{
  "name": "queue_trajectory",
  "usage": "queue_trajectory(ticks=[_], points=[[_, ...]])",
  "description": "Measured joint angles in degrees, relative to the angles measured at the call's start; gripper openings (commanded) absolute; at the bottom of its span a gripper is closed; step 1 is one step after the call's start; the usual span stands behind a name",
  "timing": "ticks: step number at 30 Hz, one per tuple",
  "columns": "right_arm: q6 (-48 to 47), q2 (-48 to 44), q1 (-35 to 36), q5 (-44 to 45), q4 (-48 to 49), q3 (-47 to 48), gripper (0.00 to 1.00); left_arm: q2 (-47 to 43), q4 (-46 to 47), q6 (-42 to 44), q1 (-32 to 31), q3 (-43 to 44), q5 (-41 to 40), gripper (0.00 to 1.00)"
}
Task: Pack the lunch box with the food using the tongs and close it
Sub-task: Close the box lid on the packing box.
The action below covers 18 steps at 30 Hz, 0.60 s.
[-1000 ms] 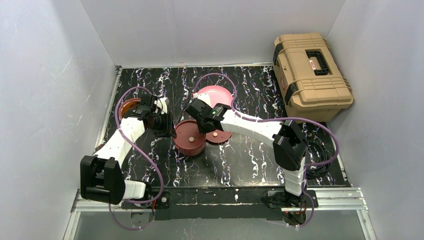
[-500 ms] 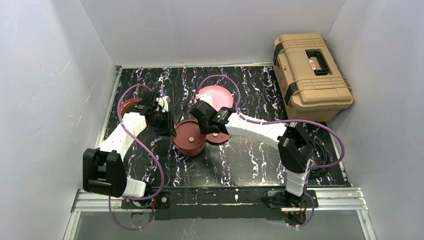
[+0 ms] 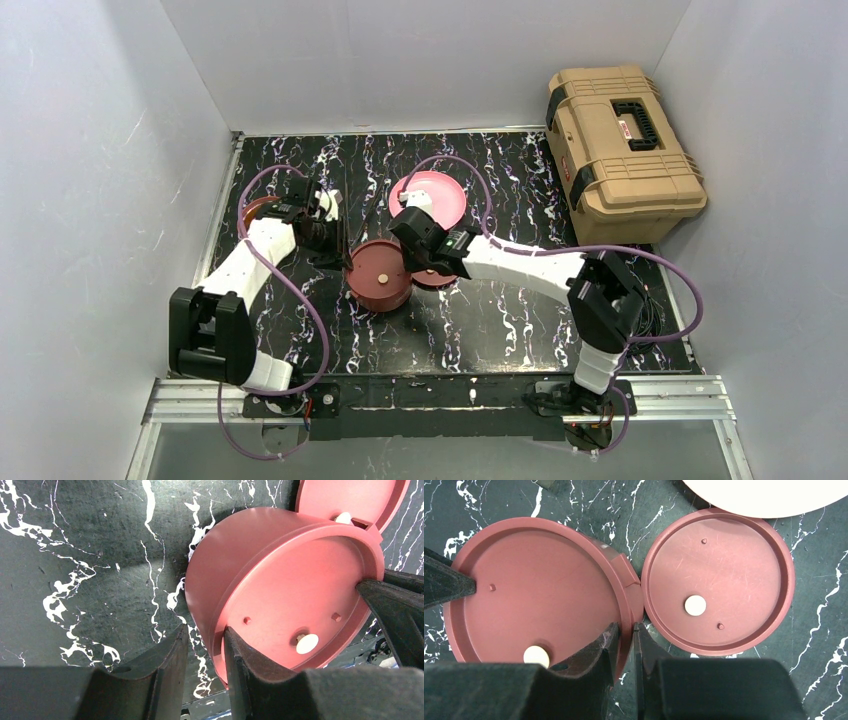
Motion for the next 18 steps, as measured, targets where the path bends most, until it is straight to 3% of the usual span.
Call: queue_trajectory(ticks=[14,18], points=[[3.1,-1.8,5.7,5.6,1.4,-2.8,0.25,2.8,0.5,-0.3,-0.4,2.7,0.6,0.27],[4.8,-2.7,7.0,6.9,1.0,-3.8,0.30,2.8,0.7,-0.6,-0.4,2.7,0.7,0.31]])
